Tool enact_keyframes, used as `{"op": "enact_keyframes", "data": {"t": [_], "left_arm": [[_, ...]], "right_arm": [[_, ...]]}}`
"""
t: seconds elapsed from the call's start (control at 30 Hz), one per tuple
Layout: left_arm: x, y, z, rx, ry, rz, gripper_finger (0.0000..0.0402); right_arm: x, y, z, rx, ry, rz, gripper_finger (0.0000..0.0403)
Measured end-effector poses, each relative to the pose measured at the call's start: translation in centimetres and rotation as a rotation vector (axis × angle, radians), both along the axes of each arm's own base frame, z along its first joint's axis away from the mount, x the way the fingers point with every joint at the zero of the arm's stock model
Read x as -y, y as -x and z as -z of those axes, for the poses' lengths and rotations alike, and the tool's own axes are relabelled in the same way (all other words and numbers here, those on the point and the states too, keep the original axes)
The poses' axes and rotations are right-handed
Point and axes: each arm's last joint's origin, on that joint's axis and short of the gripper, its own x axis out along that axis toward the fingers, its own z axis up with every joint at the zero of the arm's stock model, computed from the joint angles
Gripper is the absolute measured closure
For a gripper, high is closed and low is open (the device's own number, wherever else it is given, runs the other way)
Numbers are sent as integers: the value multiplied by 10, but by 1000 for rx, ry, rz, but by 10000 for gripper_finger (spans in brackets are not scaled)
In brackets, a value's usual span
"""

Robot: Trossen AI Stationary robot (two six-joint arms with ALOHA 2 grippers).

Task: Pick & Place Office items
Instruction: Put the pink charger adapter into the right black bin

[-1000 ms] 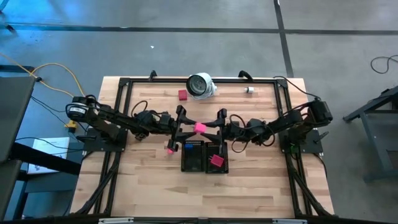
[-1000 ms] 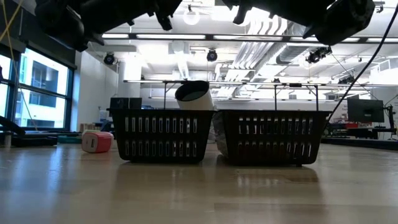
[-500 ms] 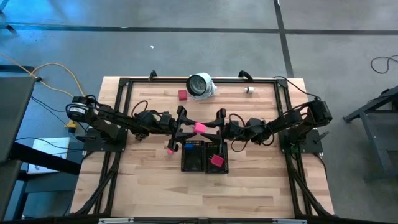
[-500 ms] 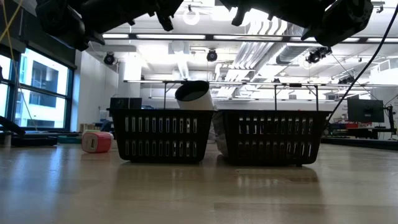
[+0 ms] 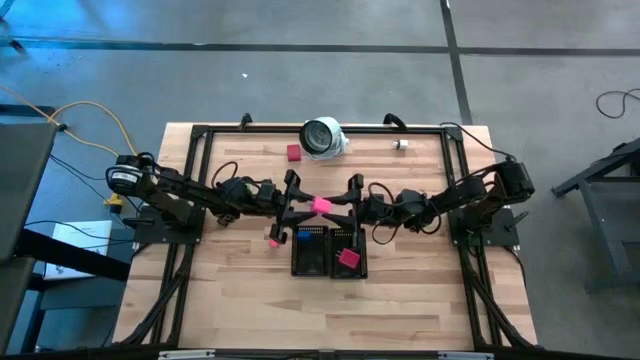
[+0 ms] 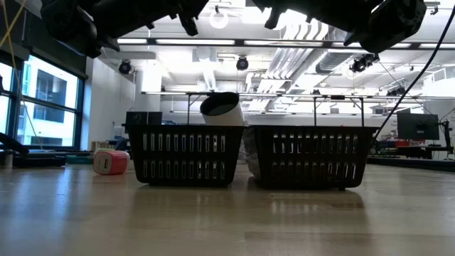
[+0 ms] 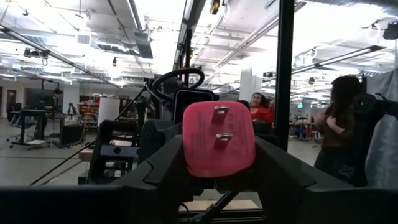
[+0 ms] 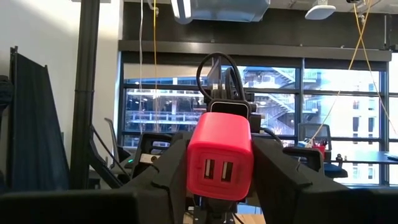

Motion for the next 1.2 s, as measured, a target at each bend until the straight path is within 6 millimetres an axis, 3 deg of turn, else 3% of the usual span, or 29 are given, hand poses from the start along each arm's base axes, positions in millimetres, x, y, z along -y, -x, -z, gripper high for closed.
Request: {"op": "enact_keyframes", "data": {"t": [1.2], "left_arm": [[0,-2,3,-35,-61,-22,260]], "right_arm": [[-1,0,0,-2,-5,-32,242]]}}
